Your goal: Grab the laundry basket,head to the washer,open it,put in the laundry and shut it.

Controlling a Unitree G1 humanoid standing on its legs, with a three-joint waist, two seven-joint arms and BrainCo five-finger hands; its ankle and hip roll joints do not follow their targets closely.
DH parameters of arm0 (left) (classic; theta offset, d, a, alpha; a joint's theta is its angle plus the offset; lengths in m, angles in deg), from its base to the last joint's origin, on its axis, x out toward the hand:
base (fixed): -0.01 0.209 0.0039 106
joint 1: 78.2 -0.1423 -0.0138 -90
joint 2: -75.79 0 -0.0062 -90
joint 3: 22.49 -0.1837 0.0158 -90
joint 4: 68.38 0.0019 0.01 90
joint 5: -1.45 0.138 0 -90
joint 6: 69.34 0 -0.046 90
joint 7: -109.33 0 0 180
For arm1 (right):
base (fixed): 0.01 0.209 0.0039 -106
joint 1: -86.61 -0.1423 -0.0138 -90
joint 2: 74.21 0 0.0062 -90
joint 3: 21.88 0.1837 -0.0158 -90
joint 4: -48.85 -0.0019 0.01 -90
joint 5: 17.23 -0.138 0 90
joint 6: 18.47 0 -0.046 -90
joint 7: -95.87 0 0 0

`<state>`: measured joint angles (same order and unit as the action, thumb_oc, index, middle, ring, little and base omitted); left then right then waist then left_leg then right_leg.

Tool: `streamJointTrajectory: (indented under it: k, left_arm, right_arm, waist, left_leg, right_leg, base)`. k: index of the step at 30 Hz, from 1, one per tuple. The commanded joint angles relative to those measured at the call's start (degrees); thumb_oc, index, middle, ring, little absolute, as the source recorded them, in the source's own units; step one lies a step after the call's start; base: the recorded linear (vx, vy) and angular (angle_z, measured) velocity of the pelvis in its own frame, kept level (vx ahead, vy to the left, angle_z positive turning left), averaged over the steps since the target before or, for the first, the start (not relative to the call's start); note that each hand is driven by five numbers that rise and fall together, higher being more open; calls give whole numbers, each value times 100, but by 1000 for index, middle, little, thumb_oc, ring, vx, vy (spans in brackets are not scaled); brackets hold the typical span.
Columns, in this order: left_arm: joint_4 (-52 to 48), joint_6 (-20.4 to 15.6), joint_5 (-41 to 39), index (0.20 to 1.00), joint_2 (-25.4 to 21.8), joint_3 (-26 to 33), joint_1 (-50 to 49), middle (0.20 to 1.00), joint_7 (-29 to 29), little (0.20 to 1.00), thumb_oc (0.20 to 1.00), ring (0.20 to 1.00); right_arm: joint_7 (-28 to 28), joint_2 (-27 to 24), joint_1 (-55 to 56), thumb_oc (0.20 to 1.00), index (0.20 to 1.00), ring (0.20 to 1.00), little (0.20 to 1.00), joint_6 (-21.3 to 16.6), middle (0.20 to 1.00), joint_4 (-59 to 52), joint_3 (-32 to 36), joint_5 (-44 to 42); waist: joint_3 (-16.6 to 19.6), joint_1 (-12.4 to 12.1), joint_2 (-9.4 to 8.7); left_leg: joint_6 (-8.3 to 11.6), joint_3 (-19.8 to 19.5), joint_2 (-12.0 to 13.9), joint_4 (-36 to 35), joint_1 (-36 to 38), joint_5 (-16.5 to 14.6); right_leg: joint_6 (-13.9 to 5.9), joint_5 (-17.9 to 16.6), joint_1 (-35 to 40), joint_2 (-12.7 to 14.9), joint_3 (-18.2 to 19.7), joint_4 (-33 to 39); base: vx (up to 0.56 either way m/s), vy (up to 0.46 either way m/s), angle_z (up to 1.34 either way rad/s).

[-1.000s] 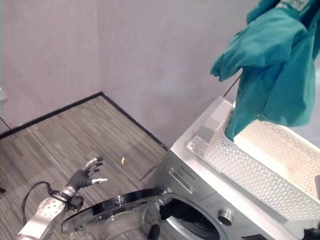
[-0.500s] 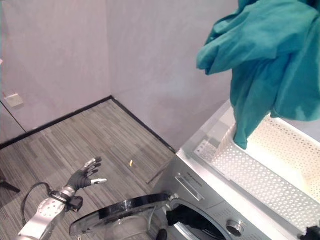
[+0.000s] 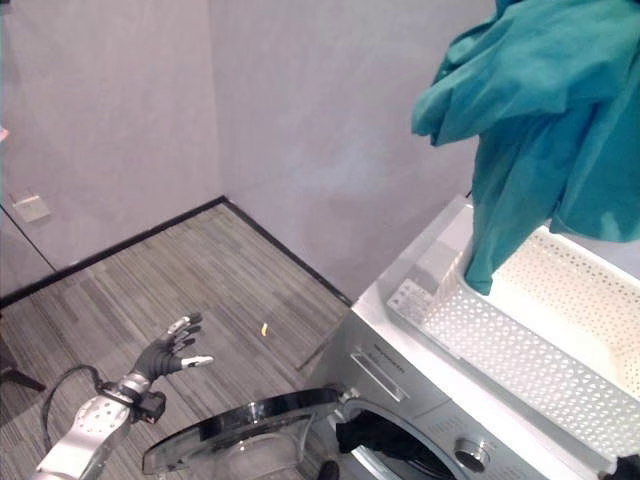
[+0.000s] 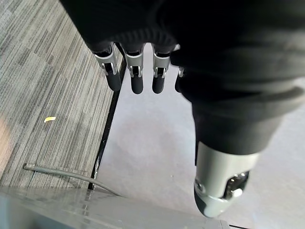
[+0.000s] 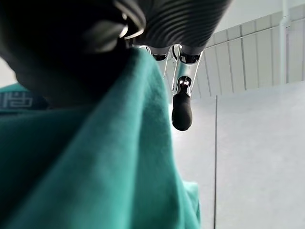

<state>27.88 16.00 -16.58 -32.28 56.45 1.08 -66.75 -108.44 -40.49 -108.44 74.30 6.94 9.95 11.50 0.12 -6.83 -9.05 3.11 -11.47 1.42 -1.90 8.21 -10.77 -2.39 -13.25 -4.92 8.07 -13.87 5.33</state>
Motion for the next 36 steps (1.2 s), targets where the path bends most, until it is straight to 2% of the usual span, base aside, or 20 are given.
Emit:
streamJointTrajectory:
  k: [1,5,6,10,14,19,20,22,23,27,35,36]
  left_arm:
    - [-552,-462,151,1000,-298,0,588,1000,-29,1000,1000,1000]
    - [-638,-484,173,1000,-270,-49,762,1000,-31,1000,1000,1000]
    - [-807,-504,196,1000,-231,-150,1076,1000,7,1000,1000,1000]
    - [-998,-518,160,1000,-188,-279,1402,1000,68,1000,1000,1000]
    - [-1311,-662,85,1000,-46,-814,2878,1000,55,1000,1000,1000]
    - [-1505,-930,151,1000,217,-1372,4826,1000,-225,1000,1000,1000]
    - [-1495,-935,152,1000,222,-1379,4841,1000,-228,1000,1000,1000]
    - [-1507,-973,308,1000,500,-1570,5592,1000,-349,1000,1000,1000]
    - [-1429,-1005,448,1000,716,-1689,5977,1000,-413,1000,1000,1000]
    - [-1080,-961,550,1000,1061,-1967,6441,1000,-484,1000,1000,1000]
    - [632,-654,508,1000,1913,-2693,7199,1000,-619,1000,1000,1000]
    - [1127,-542,493,1000,2078,-2831,7303,1000,-638,1000,1000,1000]
  right_arm:
    - [-191,-602,-465,200,200,200,200,200,200,-19,126,-54]
    - [-189,-660,-274,200,200,200,200,213,200,-173,309,-1]
    - [-211,-703,-37,200,200,200,200,242,200,-388,596,56]
    - [-225,-733,268,200,200,200,200,244,200,-582,949,99]
    - [-161,-472,899,200,200,200,200,206,200,-716,1567,48]
    - [-85,2,954,200,200,200,200,190,200,-614,1674,-112]
    - [-85,-4,942,200,200,200,200,189,200,-610,1667,-114]
    - [-10,197,921,200,200,200,200,204,200,-558,1630,-126]
    - [32,286,865,200,200,200,200,217,200,-524,1592,-129]
    - [47,465,716,200,200,200,200,226,200,-444,1522,-192]
    - [150,980,477,200,200,200,200,248,200,-126,1331,-313]
    - [183,1095,374,200,200,200,200,252,200,-22,1241,-340]
  waist:
    - [69,-124,97]
    - [75,-71,134]
    - [89,11,212]
    - [98,71,245]
    - [152,303,309]
    - [170,492,341]
    - [164,484,340]
    - [169,544,377]
    - [167,575,386]
    - [154,630,400]
    - [141,755,419]
    - [135,782,424]
  left_leg:
    - [-270,376,-45,-306,-114,195]
    - [-273,405,-49,-309,-109,192]
    - [-279,421,-48,-310,-99,183]
    - [-285,430,-49,-310,-87,170]
    - [-291,534,-63,-310,-30,142]
    - [-308,646,-123,-310,-26,200]
    - [-309,648,-125,-310,-27,202]
    - [-321,685,-136,-310,-9,198]
    - [-326,699,-138,-310,-9,195]
    - [-328,726,-136,-310,-1,199]
    - [-326,797,-120,-310,14,211]
    - [-322,814,-116,-310,20,207]
  right_leg:
    - [-700,1008,753,178,-94,-66]
    - [-697,1007,754,179,-74,-68]
    - [-691,1020,749,183,-49,-70]
    - [-693,1023,744,185,-37,-82]
    - [-704,1011,724,203,36,-94]
    - [-723,917,649,264,122,-119]
    - [-723,916,646,266,126,-121]
    - [-729,908,626,273,162,-126]
    - [-724,905,624,269,182,-122]
    - [-725,914,618,256,206,-123]
    - [-711,914,592,219,269,-122]
    - [-711,911,576,211,279,-124]
  base:
    - [0,0,0]
    - [0,0,0]
    - [0,0,0]
    - [1,2,-3]
    - [-1,4,-4]
    - [-16,9,-17]
    - [-48,7,-15]
    - [-11,2,-11]
    - [0,0,0]
    - [0,0,0]
    - [-1,1,-9]
    - [0,0,0]
